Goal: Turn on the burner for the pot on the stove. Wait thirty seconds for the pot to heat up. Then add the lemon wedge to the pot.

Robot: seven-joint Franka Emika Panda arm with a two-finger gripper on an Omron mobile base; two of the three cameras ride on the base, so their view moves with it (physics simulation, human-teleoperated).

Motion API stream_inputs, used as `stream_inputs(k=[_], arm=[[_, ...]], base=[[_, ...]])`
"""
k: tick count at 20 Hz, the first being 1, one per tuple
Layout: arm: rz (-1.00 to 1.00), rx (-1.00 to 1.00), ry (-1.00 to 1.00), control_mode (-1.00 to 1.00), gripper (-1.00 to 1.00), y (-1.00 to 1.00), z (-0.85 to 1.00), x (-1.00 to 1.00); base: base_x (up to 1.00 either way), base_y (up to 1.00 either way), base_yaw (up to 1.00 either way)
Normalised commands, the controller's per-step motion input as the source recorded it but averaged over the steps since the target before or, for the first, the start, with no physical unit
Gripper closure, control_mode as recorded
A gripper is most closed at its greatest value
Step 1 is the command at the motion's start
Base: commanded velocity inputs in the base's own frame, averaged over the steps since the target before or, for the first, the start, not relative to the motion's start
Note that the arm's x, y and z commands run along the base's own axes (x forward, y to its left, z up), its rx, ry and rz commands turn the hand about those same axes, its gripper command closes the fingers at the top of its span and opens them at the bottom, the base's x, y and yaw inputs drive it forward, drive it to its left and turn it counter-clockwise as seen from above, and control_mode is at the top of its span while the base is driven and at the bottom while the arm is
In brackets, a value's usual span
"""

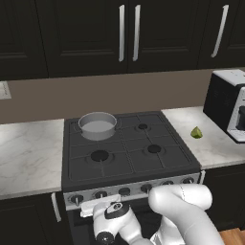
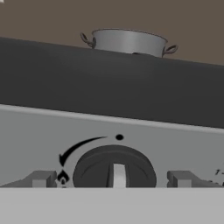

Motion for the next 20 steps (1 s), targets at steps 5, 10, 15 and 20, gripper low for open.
stream_inputs(k=[5,10,15,20], arm=[[0.00,0.00,0.00,-1.00,-1.00,0.00,0.00,0.00],[0.00,0.00,0.00,-1.00,1.00,0.00,0.00,0.00],[0.00,0.00,0.00,-1.00,1.00,0.00,0.00,0.00],[0.00,0.00,0.00,-1.00,1.00,0.00,0.00,0.00]], base=[[0.00,0.00,0.00],[0.00,0.00,0.00],[0.00,0.00,0.00],[0.00,0.00,0.00]])
